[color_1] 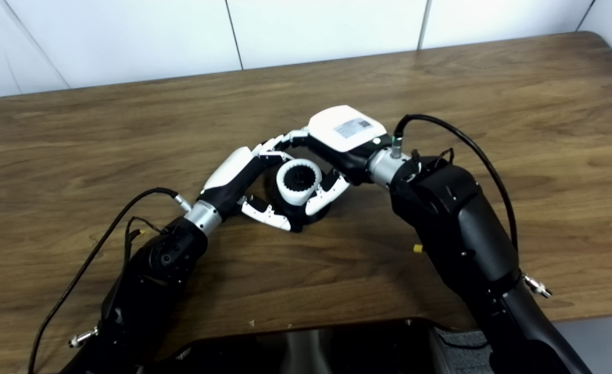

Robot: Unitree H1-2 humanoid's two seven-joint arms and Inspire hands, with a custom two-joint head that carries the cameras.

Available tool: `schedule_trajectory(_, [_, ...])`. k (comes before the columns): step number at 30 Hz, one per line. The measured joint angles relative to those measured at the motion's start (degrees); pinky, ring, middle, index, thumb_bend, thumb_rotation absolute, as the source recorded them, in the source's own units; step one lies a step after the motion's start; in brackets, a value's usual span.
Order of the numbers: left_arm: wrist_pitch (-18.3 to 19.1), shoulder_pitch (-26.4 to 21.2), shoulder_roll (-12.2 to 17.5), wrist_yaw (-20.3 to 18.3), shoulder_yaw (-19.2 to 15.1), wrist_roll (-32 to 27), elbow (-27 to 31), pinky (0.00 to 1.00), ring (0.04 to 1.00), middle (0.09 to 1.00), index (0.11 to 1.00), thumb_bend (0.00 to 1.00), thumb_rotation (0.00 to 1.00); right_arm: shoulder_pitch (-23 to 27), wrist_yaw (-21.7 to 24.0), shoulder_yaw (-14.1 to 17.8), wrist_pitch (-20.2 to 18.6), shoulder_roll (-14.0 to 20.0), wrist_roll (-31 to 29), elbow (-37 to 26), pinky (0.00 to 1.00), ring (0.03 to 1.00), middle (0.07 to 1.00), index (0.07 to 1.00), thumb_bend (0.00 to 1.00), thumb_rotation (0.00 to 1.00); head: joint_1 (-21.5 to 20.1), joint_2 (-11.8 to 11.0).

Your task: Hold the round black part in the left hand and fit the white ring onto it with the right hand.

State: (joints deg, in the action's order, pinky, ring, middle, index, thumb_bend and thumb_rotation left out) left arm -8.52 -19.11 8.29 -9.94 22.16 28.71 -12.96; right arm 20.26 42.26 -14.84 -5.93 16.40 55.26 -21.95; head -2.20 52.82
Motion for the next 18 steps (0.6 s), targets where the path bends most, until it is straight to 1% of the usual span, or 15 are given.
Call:
schedule_trajectory(2, [0.01,0.00,0.00,0.00,-0.02,-0.02,0.00,1.00,1.000,1.000,0.598,0.98,0.25,-0.59,-0.77,1.37,-1.13,-0.34,-1.02,0.01,0.82,0.748,0.797,0.822,0.91,0.52,0.00,0.17])
schedule_trajectory(6, [0.14,0.00,0.00,-0.03,-0.02,-0.05,0.06,1.00,1.000,1.000,0.597,0.99,0.25,-1.36,-1.93,2.83,-2.58,-0.33,-3.10,0.03,0.80,0.760,0.793,0.817,0.92,0.52,0.00,0.18])
schedule_trajectory(9, [0.28,0.00,-0.02,-0.05,-0.03,-0.11,0.07,1.00,1.000,1.000,0.600,0.99,0.25,-1.87,-2.65,3.58,-4.15,-0.34,-4.38,0.05,0.76,0.760,0.793,0.812,0.91,0.51,-0.09,0.18])
schedule_trajectory(11, [0.47,0.00,-0.02,-0.11,-0.03,-0.19,0.10,1.00,1.000,1.000,0.602,0.99,0.25,-2.47,-3.60,4.28,-4.58,-0.50,-5.39,0.15,0.69,0.741,0.784,0.795,0.82,0.48,-0.09,0.18])
schedule_trajectory(13, [0.67,0.00,-0.03,-0.16,-0.03,-0.22,0.18,1.00,1.000,1.000,0.602,0.99,0.25,-3.64,-5.37,5.52,-5.14,-1.12,-7.34,0.43,0.67,0.733,0.779,0.790,0.80,0.47,0.09,0.18])
schedule_trajectory(15, [0.73,0.00,-0.03,-0.20,-0.02,-0.24,0.34,1.00,1.000,1.000,0.602,0.98,0.24,-5.49,-8.07,6.75,-6.02,-1.99,-9.68,1.12,0.61,0.709,0.764,0.775,0.72,0.44,0.00,0.00])
schedule_trajectory(16, [0.74,0.00,-0.02,-0.21,-0.03,-0.24,0.39,1.00,1.000,1.000,0.601,0.98,0.24,-5.82,-8.46,6.87,-6.15,-2.13,-10.00,1.25,0.57,0.696,0.757,0.767,0.68,0.42,0.00,0.00])
schedule_trajectory(17, [0.81,0.00,0.02,-0.28,-0.05,-0.30,0.46,1.00,1.000,1.000,0.600,0.98,0.24,-6.49,-9.83,7.20,-6.27,-2.58,-11.03,1.72,0.54,0.684,0.751,0.760,0.65,0.39,0.00,0.00])
schedule_trajectory(18, [0.85,0.01,0.04,-0.30,-0.10,-0.32,0.48,1.00,1.000,1.000,0.599,0.98,0.24,-7.02,-11.19,7.70,-6.27,-3.03,-12.07,2.07,0.53,0.681,0.748,0.756,0.63,0.38,0.00,0.00])
